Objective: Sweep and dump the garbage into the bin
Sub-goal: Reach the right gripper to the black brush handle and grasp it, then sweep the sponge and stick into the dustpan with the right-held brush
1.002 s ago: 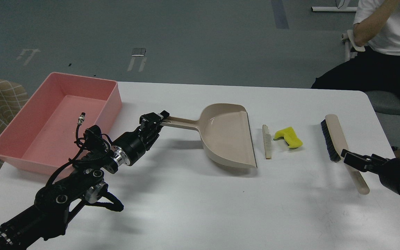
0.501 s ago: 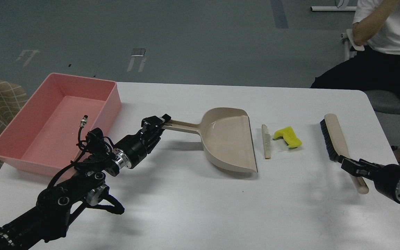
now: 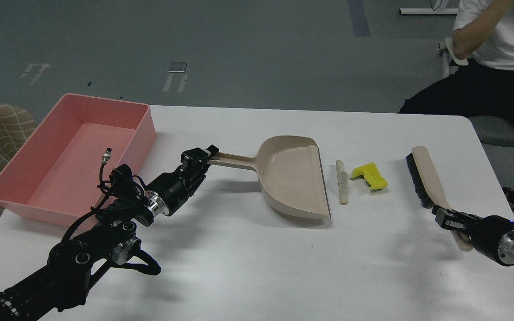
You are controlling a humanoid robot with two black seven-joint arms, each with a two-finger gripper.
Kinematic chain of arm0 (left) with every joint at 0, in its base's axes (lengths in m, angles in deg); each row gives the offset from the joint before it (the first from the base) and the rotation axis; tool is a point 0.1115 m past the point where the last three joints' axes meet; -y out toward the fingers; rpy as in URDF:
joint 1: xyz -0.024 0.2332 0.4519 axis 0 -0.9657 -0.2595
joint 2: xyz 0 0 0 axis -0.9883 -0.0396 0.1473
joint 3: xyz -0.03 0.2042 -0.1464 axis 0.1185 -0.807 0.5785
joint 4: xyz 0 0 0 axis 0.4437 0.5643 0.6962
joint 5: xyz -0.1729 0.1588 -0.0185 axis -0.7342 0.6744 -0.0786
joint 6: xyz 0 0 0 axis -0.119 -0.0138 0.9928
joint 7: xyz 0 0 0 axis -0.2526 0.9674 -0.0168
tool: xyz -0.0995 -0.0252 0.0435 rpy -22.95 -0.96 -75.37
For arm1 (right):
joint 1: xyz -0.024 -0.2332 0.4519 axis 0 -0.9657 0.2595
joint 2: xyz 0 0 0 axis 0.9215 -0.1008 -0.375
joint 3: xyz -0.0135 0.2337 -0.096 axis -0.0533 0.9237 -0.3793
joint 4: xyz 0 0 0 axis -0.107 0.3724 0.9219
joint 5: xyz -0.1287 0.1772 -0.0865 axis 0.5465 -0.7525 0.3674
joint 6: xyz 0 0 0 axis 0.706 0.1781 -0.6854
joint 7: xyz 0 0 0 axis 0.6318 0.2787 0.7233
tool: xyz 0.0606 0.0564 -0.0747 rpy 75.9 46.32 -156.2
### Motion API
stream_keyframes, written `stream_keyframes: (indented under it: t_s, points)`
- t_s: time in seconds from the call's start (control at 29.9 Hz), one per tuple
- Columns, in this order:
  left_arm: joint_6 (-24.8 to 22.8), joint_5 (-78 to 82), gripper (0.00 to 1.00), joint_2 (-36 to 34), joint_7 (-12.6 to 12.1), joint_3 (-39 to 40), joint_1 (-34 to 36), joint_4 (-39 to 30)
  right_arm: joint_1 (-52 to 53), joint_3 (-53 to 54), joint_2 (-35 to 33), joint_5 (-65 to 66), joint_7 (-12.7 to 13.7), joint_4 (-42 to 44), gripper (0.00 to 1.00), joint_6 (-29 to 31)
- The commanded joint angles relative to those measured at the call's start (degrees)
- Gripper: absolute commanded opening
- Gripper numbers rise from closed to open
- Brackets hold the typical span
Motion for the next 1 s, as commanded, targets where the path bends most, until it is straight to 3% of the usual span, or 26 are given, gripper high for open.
stream_keyframes:
  t_s: [0.0,0.33,0.5,0.63,0.8,0.97]
  points:
    - [0.01,0.0,0.0,-0.09,0.0,0.0,0.19,-0.09,0.49,1.04,0.67,-0.14,-0.23,-0.77,0.01,-0.42]
    - [0.1,0.09,0.0,-0.01,-0.17,-0.09,-0.08,0.0,0.57,-1.67,2.78,-0.4,-0.32,-3.06,0.01,0.98]
    - [0.27,0.09,0.0,-0.36,-0.26,-1.48,0.19,0.0,2.33,-3.0,5.32,-0.49,-0.32,-4.28,0.01,7.47]
    - [1.94,0.0,0.0,-0.45,-0.09,-3.34,0.45,0.0,5.41,-3.61,10.26,-0.49,0.03,-4.46,0.01,9.42]
    - [2.12,-0.08,0.0,0.08,0.0,-3.34,0.36,-0.18,12.6,-8.35,17.89,-0.49,4.42,-3.94,0.0,12.23]
    - [2.12,-0.35,0.0,-0.09,0.0,-3.25,0.8,-0.71,15.6,-9.15,20.19,-0.66,5.3,-4.81,0.01,12.58]
